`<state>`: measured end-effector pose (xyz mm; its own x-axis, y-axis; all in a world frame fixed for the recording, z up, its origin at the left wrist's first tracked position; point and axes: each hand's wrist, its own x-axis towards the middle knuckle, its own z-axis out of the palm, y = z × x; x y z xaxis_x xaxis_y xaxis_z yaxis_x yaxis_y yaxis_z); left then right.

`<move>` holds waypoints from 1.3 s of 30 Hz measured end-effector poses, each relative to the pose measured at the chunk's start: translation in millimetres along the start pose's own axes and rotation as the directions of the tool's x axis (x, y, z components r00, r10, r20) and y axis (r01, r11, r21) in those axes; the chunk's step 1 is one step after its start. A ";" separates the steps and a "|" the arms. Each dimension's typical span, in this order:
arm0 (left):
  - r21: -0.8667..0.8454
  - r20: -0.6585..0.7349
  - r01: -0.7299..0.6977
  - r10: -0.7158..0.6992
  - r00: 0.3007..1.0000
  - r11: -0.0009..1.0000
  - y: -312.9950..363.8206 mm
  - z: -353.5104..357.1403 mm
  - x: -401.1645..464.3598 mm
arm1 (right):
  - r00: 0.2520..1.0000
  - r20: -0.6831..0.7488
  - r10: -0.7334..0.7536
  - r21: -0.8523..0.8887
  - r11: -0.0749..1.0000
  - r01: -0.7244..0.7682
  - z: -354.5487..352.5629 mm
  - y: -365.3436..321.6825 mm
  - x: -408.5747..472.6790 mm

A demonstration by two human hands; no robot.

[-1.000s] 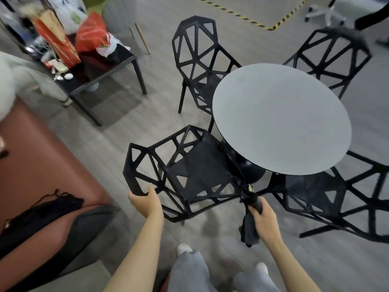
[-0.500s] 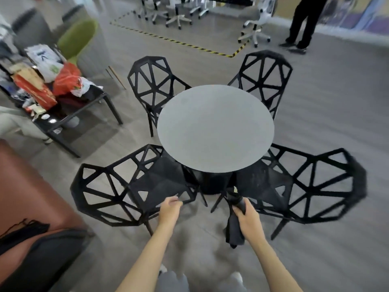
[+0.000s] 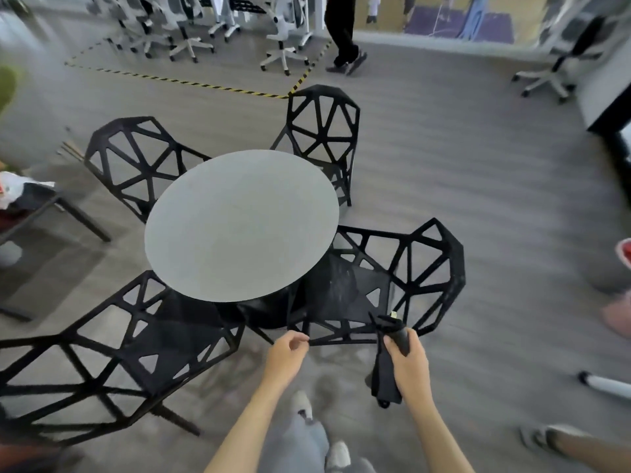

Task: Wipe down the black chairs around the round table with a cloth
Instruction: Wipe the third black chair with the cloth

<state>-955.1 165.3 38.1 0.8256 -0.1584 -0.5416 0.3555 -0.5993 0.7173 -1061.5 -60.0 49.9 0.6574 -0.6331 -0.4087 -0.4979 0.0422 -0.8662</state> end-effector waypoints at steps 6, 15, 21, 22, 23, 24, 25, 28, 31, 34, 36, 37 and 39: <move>-0.032 0.081 0.001 0.001 0.997 0.999 38.2 52.9 46.9 | 1.000 -0.027 -0.006 -0.027 1.000 0.005 -27.2 -9.1 46.1; 0.060 0.248 -0.013 -0.002 0.969 0.998 93.5 126.6 122.2 | 0.950 0.107 -0.292 -0.635 0.715 0.292 -101.2 -42.3 163.1; 0.198 0.314 0.081 -0.141 0.939 0.977 98.1 177.3 131.5 | 0.899 0.335 -0.282 -0.875 0.261 0.408 -149.4 -50.3 260.2; 0.221 0.326 0.079 -0.150 0.933 0.972 97.4 188.9 130.6 | 0.895 0.376 -0.240 -0.878 0.215 0.427 -152.2 -42.3 268.6; 0.230 0.331 0.076 -0.152 0.931 0.970 98.2 200.3 128.7 | 0.890 0.410 -0.201 -0.875 0.188 0.446 -153.8 -32.8 273.7; 0.230 0.333 0.072 -0.148 0.931 0.970 97.7 212.0 127.6 | 0.882 0.438 -0.173 -0.865 0.186 0.466 -154.7 -20.9 276.6; 0.230 0.333 0.061 -0.138 0.933 0.971 99.1 222.8 126.6 | 0.872 0.459 -0.168 -0.853 0.193 0.486 -155.2 -9.7 278.5; 0.282 0.318 0.000 -0.093 0.944 0.959 100.5 253.8 130.1 | 0.828 0.500 -0.254 -0.816 0.182 0.549 -153.9 13.4 282.5; 0.407 0.320 -0.096 -0.043 0.947 0.908 90.8 280.3 141.3 | 0.758 0.556 -0.340 -0.770 0.134 0.624 -149.3 23.7 279.2; 0.396 0.324 -0.085 -0.052 0.945 0.914 66.5 299.7 150.8 | 0.648 0.671 -0.359 -0.661 0.106 0.743 -141.5 49.8 265.2; 0.316 0.286 -0.050 -0.045 0.957 0.947 51.0 306.8 152.0 | 0.518 0.773 -0.367 -0.514 0.116 0.850 -139.3 66.6 258.6; 0.275 0.265 -0.039 -0.037 0.964 0.961 44.4 309.4 151.9 | 0.425 0.835 -0.349 -0.415 0.107 0.904 -142.2 70.4 259.6; 0.235 0.243 -0.015 -0.044 0.969 0.972 41.1 310.0 149.6 | 0.227 0.934 -0.277 -0.223 0.049 0.974 -157.2 58.6 279.6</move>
<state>-952.9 -126.3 -149.4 0.6780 -0.3179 -0.6628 0.2305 -0.7642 0.6024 -995.9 -356.0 -70.0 0.8155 0.5659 -0.1211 0.4899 -0.7864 -0.3762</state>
